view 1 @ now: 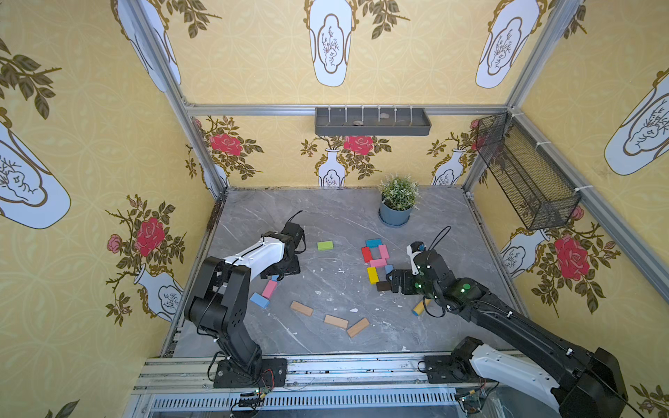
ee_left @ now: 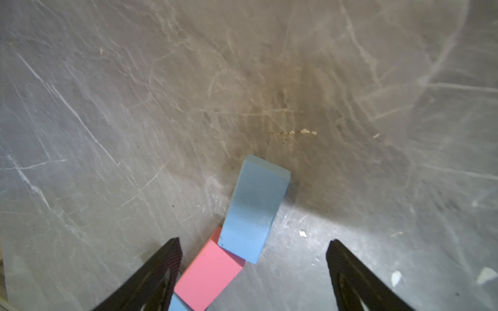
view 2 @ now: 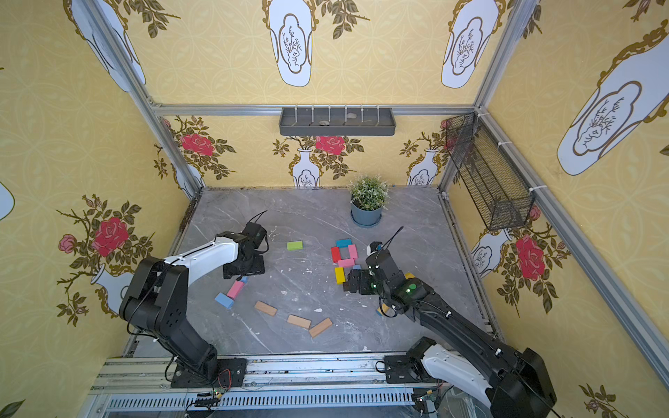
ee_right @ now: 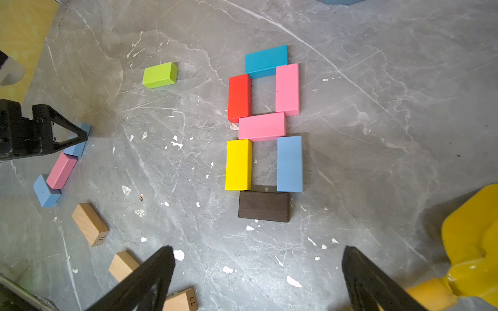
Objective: Assemble the number 8 with building blocks
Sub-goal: Move the building block to the center of the board.
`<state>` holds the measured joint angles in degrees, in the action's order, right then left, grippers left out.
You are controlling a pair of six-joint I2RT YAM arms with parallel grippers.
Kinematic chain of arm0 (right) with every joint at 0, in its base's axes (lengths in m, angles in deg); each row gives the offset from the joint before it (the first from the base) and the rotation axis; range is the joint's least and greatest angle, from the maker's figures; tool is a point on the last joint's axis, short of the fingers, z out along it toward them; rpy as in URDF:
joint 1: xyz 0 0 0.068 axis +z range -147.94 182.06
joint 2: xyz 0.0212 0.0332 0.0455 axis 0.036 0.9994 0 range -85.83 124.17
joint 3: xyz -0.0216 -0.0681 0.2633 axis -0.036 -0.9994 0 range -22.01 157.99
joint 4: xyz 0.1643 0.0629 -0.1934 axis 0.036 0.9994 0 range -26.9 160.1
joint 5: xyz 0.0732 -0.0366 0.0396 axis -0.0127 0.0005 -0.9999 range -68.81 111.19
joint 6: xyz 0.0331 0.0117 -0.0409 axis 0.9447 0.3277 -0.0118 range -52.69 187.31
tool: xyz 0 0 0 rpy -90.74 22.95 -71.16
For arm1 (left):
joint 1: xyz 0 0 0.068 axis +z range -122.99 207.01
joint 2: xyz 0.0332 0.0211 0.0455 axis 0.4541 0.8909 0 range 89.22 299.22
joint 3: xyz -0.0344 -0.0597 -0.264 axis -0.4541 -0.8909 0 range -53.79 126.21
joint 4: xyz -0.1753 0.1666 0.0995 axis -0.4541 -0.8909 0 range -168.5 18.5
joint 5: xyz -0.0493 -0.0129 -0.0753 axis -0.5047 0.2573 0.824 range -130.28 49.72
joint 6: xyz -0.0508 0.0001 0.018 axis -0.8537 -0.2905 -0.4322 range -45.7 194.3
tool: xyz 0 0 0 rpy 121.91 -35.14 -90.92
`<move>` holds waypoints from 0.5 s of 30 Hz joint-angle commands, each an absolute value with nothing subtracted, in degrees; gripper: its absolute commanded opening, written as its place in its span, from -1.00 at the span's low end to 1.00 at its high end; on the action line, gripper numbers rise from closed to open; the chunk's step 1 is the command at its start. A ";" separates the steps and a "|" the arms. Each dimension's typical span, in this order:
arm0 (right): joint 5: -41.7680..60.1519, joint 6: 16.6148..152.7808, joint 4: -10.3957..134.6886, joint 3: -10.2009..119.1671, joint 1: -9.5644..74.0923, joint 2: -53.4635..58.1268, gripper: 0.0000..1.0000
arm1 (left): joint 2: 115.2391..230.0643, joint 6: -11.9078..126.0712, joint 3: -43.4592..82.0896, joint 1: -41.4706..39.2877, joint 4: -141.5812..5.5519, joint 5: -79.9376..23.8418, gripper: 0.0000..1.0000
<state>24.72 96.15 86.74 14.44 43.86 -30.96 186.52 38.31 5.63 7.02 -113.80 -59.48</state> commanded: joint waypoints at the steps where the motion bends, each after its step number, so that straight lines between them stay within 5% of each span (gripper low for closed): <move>1: 24.71 95.93 84.99 14.38 43.88 -31.25 0.99 | 187.47 39.36 5.36 7.88 -112.13 -59.30 0.67; 15: 24.71 96.05 85.11 14.51 43.87 -30.51 0.99 | 191.31 42.03 6.76 9.83 -108.84 -55.75 0.32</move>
<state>24.70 96.15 86.76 14.44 43.82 -30.68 190.72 41.00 6.57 9.51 -109.52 -56.75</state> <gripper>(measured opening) 0.995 0.668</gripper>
